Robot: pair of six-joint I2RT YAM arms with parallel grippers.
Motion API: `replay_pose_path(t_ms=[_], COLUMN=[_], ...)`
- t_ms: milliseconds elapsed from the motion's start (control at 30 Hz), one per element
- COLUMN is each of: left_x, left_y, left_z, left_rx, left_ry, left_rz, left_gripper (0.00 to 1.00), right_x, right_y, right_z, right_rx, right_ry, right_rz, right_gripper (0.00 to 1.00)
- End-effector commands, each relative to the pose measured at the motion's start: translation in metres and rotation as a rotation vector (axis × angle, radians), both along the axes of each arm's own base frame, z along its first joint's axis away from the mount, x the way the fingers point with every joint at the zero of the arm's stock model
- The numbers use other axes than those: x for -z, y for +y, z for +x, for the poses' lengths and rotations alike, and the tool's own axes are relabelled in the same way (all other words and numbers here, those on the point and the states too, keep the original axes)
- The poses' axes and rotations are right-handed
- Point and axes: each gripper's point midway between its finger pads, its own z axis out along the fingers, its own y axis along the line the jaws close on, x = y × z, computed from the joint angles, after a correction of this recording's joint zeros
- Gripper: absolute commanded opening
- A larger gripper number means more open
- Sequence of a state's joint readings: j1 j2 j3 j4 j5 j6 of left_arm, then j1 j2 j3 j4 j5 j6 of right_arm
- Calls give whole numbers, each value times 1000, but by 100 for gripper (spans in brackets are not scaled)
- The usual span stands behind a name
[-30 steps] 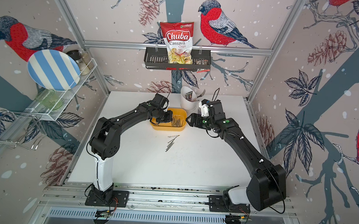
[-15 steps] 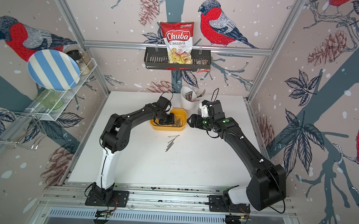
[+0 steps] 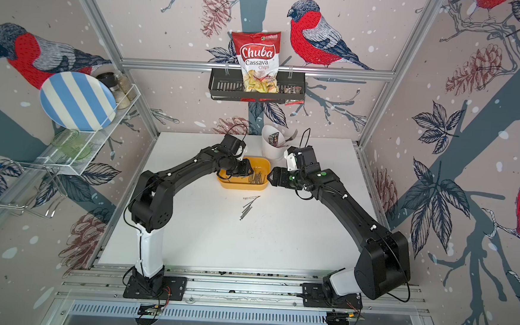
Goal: Put the nails on the desktop into the storage box
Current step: Place the nail in the storage box.
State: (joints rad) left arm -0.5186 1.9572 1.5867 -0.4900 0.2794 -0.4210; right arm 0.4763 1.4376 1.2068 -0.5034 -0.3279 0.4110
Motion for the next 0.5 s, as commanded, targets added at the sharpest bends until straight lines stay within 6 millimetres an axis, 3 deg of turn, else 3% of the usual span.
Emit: replay_pose_path(t_ms=[0,100,233,333,467], left_x=[3,16,40,51,59], left_y=[17,23,33,37,36], left_z=[-34,-75,-114,-124,-120], left_rx=[28,68,89,82,82], left_ry=[-12,-3,25,38,31], left_rz=[118,188,243,257,276], left_gripper=[39,39,39,39,38], right_x=[-3,0,3,4,5], right_y=[5,7,11,14,15], right_z=[2,2,1,-1,-6], right_rx=[-16,-22,-33,-40,-44], right_ry=[-20,-13,-1,8,11], right_rz=[28,42,62,77,82], right_gripper=[80,80,80,80,80])
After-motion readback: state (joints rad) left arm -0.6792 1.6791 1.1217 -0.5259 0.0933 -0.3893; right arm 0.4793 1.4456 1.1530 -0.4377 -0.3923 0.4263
